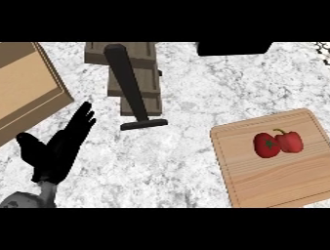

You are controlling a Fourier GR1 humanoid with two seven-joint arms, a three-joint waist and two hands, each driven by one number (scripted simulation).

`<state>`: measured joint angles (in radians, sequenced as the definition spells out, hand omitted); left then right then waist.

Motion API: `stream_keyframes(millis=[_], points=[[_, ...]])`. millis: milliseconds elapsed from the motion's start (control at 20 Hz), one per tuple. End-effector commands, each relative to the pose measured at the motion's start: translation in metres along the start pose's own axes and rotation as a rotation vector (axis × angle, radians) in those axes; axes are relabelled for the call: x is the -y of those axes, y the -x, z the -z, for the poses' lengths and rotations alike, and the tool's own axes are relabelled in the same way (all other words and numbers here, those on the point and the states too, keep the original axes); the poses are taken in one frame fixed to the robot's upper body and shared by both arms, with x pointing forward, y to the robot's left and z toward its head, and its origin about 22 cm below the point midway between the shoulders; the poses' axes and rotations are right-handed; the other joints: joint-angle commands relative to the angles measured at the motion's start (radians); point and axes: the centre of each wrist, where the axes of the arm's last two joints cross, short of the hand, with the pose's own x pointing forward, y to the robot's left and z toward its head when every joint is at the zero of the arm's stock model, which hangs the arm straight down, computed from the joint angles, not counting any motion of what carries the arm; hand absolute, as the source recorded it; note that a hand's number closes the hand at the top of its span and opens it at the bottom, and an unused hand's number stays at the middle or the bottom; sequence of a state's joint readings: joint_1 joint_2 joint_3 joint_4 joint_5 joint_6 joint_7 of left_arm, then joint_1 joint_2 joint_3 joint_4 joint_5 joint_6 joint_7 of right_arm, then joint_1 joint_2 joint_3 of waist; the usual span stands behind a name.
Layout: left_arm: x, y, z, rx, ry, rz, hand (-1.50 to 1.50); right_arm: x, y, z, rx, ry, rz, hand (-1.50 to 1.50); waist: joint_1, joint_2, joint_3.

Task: Pick the bell pepper from the cutting board and place it in the tiered basket

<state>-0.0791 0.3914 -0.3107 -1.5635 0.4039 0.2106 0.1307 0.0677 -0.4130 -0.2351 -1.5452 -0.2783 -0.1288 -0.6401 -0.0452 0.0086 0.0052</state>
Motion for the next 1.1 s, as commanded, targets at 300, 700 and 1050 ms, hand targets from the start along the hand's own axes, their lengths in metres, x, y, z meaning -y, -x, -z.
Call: stream_keyframes(millis=[300, 700, 1050], points=[[0.013, -0.015, 0.027, 0.009, 0.035, 0.013, 0.00, 0.067, 0.038, -0.099, 0.109, -0.132, -0.215, -1.50, 0.031, -0.007, -0.004], [0.017, -0.009, 0.030, 0.004, 0.019, 0.025, 0.00, 0.076, -0.020, -0.114, -0.038, -0.125, -0.724, -1.50, 0.006, -0.004, -0.012], [0.019, -0.015, 0.032, 0.020, 0.062, 0.031, 0.00, 0.017, -0.062, -0.135, -0.200, -0.097, -0.889, -1.50, 0.039, -0.001, -0.011]])
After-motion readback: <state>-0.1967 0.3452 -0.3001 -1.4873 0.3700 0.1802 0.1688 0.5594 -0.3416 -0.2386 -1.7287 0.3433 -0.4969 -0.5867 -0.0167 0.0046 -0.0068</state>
